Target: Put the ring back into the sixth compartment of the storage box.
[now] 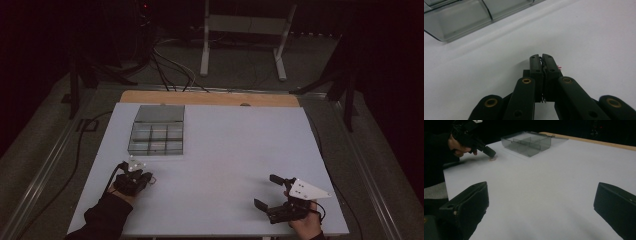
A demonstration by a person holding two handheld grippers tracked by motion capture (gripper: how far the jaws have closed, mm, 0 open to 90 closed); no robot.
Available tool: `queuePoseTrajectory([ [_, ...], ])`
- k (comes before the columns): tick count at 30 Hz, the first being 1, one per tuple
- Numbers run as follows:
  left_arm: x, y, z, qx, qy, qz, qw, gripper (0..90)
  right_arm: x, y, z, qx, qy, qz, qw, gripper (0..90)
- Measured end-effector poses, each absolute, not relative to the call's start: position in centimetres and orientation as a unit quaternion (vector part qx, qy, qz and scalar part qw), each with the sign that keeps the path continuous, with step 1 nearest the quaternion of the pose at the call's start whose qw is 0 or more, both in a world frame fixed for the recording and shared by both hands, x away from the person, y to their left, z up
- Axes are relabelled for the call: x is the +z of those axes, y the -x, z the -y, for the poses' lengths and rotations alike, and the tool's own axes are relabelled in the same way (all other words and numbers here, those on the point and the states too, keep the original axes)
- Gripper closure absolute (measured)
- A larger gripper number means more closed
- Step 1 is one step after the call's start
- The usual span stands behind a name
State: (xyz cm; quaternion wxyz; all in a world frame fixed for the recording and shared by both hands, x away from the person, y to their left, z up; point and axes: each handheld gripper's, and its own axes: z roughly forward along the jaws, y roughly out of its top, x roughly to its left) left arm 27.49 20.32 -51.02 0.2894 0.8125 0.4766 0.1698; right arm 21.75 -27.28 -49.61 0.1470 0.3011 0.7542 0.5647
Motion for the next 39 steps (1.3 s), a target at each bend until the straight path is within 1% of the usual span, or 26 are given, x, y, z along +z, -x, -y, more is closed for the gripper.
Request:
queuePoseTrajectory([
  [15, -49.2, -27.1, -20.4, 0.171, -0.806, -0.467, 0.323, 89.8, -49.6, -21.8, 27.4, 0.563, -0.303, -0.754, 0.151, 0.0],
  [39, -47.6, -26.8, -19.8, 0.162, -0.811, -0.435, 0.355, 89.8, -49.7, -21.8, 27.1, 0.562, -0.304, -0.755, 0.149, 0.0],
])
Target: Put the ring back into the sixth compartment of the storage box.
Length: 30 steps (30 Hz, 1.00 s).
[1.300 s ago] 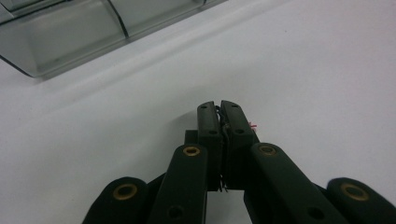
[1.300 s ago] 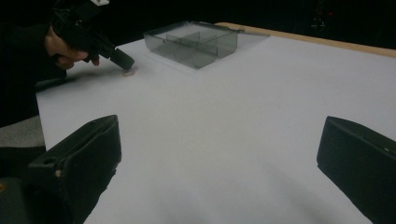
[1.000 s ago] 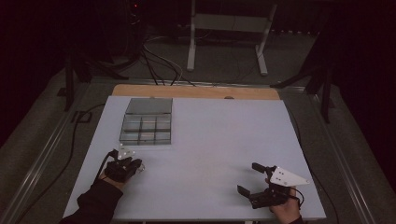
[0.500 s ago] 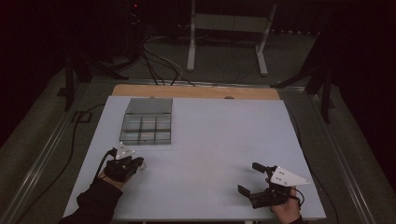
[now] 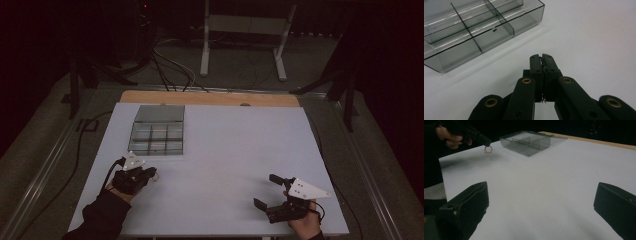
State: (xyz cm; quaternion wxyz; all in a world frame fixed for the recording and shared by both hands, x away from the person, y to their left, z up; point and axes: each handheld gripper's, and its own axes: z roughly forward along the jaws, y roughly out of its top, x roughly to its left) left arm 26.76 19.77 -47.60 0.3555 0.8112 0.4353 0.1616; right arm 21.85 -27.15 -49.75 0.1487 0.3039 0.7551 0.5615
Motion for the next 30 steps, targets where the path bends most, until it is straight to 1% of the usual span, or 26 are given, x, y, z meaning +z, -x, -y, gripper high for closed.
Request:
queuePoseTrajectory([
  [14, -47.2, -27.1, -19.2, 0.151, -0.816, -0.419, 0.368, 89.8, -49.7, -21.8, 27.2, 0.563, -0.305, -0.753, 0.148, 0.0],
  [30, -46.5, -27.4, -18.5, 0.138, -0.829, -0.387, 0.38, 89.8, -49.7, -21.8, 27.3, 0.564, -0.307, -0.752, 0.151, 0.0],
])
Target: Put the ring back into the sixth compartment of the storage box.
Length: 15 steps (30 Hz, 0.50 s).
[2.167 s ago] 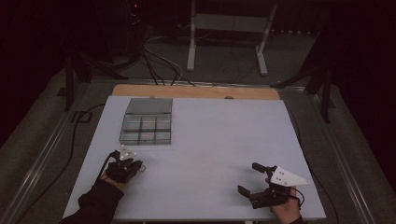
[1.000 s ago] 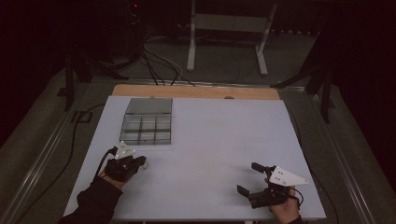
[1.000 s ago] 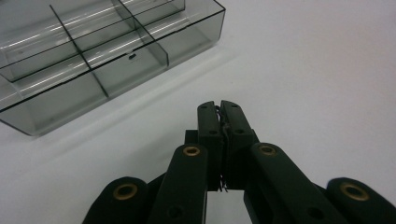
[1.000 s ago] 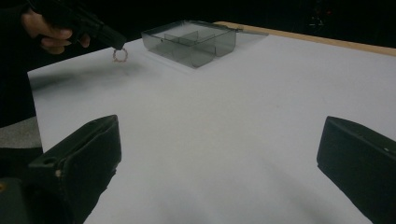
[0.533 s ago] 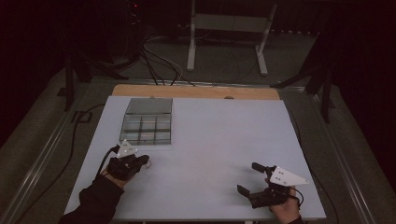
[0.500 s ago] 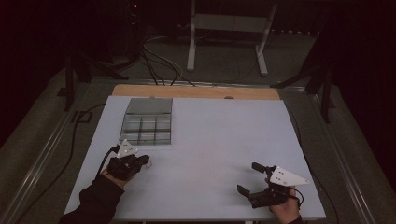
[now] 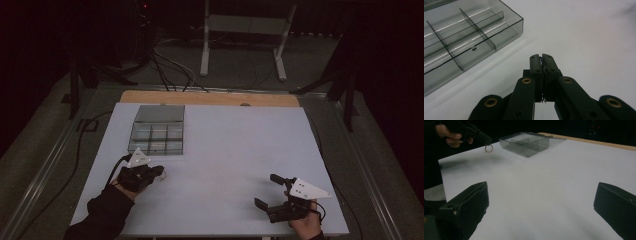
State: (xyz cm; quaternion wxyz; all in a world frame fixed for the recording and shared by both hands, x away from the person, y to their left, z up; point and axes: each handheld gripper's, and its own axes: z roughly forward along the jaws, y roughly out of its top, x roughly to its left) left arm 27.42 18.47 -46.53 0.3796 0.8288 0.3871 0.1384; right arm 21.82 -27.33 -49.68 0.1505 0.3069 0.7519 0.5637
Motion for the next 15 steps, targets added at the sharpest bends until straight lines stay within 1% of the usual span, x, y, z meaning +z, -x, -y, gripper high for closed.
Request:
queuePoseTrajectory([
  [15, -45.5, -28.31, -18.23, 0.137, -0.832, -0.375, 0.385, 89.7, -49.73, -21.8, 27.29, 0.563, -0.307, -0.752, 0.149, 0.0],
])
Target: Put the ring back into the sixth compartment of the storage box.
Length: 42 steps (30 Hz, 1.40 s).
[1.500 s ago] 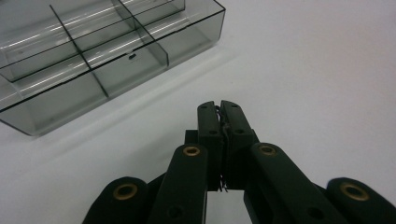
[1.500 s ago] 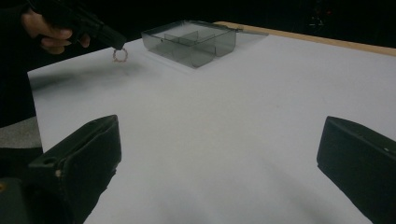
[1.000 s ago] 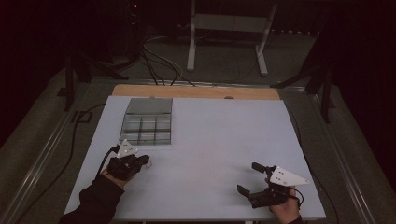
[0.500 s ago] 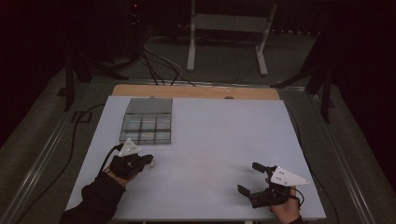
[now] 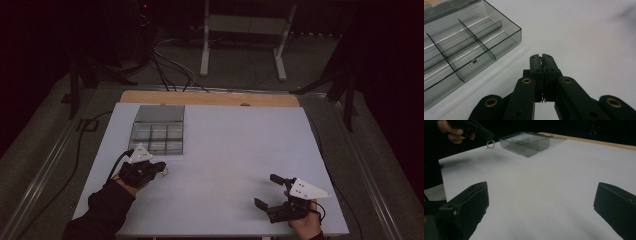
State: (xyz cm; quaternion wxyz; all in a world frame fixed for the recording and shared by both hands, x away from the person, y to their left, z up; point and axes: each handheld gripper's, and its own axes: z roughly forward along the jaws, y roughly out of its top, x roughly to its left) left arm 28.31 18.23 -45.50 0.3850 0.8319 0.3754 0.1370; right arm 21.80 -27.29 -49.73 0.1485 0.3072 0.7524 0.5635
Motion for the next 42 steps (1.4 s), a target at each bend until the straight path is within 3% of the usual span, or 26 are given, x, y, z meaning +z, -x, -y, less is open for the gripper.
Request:
queuePoseTrajectory([
  [42, -42.0, -31.4, -17.7, 0.15, -0.816, -0.355, 0.431, 89.7, -49.7, -21.7, 27.2, 0.564, -0.304, -0.754, 0.147, 0.0],
])
